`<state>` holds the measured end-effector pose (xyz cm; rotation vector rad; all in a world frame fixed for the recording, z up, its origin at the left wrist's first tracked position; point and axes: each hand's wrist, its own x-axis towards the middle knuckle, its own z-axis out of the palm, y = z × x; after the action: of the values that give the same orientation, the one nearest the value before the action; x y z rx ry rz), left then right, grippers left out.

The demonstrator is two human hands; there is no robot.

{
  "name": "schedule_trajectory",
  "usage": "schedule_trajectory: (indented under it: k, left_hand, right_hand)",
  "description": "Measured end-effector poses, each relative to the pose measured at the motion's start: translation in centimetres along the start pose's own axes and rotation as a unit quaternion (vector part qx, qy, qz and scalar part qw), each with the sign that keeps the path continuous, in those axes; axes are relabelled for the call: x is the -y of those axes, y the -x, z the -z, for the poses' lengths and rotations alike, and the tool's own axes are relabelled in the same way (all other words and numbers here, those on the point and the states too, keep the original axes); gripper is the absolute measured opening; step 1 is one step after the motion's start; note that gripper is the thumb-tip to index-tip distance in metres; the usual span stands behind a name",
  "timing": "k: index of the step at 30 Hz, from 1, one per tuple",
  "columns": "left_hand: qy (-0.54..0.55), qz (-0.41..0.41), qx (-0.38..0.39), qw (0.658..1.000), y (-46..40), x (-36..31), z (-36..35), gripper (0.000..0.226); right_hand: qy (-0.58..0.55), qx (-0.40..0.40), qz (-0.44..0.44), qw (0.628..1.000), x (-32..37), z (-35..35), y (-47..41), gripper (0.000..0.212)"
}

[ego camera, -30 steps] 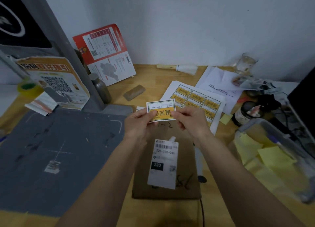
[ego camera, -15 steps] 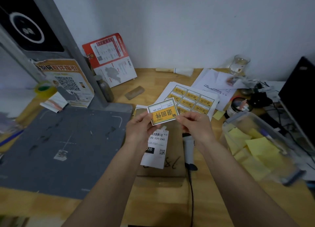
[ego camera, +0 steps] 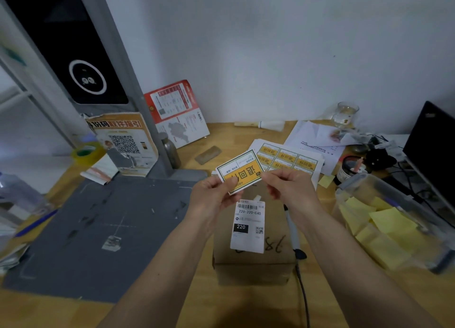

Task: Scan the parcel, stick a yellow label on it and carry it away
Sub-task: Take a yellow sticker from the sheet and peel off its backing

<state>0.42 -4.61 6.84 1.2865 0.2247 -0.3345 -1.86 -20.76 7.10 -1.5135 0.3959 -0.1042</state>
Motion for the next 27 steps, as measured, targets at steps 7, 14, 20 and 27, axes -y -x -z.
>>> schedule_trajectory:
  k: [7, 14, 20, 27]
  left_hand:
    - [-0.082, -0.120, -0.081, 0.986, 0.3, -1.4, 0.6, 0.015]
    - [-0.140, -0.237, -0.039, 0.961, 2.4, -1.6, -1.4, 0.013]
    - [-0.088, -0.209, -0.040, 0.973, 3.0, -1.0, -2.1, 0.012]
    - [-0.078, -0.201, -0.037, 0.976, 3.2, -1.1, -2.4, 0.015]
  right_hand:
    - [0.080, -0.090, 0.077, 0.990, 1.0, -1.5, 0.6, 0.016]
    - [0.026, 0.009, 0.142, 0.990, 2.8, -4.3, 2.3, 0.007]
    - [-0.033, -0.024, 0.110, 0.993, 2.3, -4.1, 2.8, 0.006]
    - [-0.064, -0.022, 0.114, 0.991, 2.1, -4.1, 3.0, 0.011]
